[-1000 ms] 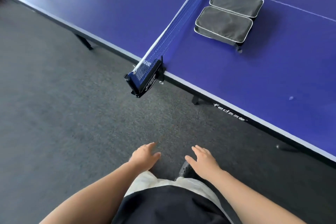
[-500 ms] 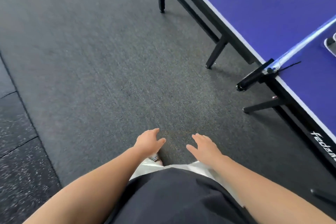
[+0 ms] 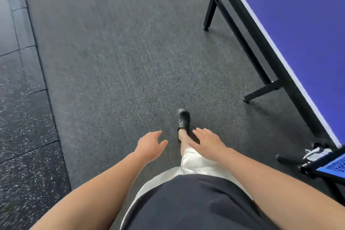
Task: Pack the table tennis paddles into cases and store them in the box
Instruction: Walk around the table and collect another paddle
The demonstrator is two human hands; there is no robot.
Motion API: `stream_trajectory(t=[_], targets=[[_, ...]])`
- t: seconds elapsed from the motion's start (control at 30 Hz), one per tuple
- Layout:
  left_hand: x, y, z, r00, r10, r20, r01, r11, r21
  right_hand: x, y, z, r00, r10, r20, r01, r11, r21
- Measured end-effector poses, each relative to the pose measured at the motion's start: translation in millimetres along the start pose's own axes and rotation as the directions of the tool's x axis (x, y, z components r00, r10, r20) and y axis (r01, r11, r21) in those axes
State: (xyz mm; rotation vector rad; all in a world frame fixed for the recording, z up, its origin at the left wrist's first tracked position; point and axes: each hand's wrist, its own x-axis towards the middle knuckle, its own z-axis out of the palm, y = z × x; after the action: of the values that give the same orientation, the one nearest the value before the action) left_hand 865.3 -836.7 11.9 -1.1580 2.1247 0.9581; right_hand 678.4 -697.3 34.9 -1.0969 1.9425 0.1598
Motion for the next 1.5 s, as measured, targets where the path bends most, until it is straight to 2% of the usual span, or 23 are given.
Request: stream_trajectory(t=[0.17,0.53,0.77,0.93,1.1,1.3,1.4,1.5], targets=[[73.9,20.7,-79.1,0.998,-0.050,-0.031,0.051,0.999,0.013,86.4,-4.5,-93.1,0.997,-0.056,0.052,0.055,0.998,0.010],[232.9,66.4,-279.4,0.990,-0.066,-0.122,0.063,0.998,-0.024,259.0,-24.3,-299.4,0.994,-0.107,0.036,0.108,0.994,-0.035],[358.9,74.3,-413.8,0.992,0.019,-0.129,-0.015,0.999,0.033,389.3,-70.5,-409.7,0.996,-0.086,-0.009,0.086,0.996,-0.022],[449.8,66.4,-516.6,0.994,0.088,-0.068,-0.083,0.994,0.077,470.5,-113.3,-494.8,1.000,-0.021,0.002,0.021,1.000,0.009],[534.0,69.2,-610.5,0.995,0.099,-0.021,-0.095,0.985,0.141,539.9,-141.5,-586.5,0.998,0.010,-0.068,-0.005,0.997,0.080],[636.0,104.7,-709.2,0.988,0.152,0.004,-0.150,0.969,0.198,618.8,-151.2,-695.6,0.988,0.047,-0.149,-0.026,0.990,0.135],[690.4,129.6,-753.4,0.986,0.165,0.003,-0.162,0.963,0.214,663.2,-148.4,-746.2,0.991,0.034,-0.128,-0.017,0.991,0.134],[739.7,159.5,-802.7,0.985,0.170,0.003,-0.165,0.952,0.256,707.0,-138.5,-796.5,0.991,0.048,-0.121,-0.022,0.977,0.212]])
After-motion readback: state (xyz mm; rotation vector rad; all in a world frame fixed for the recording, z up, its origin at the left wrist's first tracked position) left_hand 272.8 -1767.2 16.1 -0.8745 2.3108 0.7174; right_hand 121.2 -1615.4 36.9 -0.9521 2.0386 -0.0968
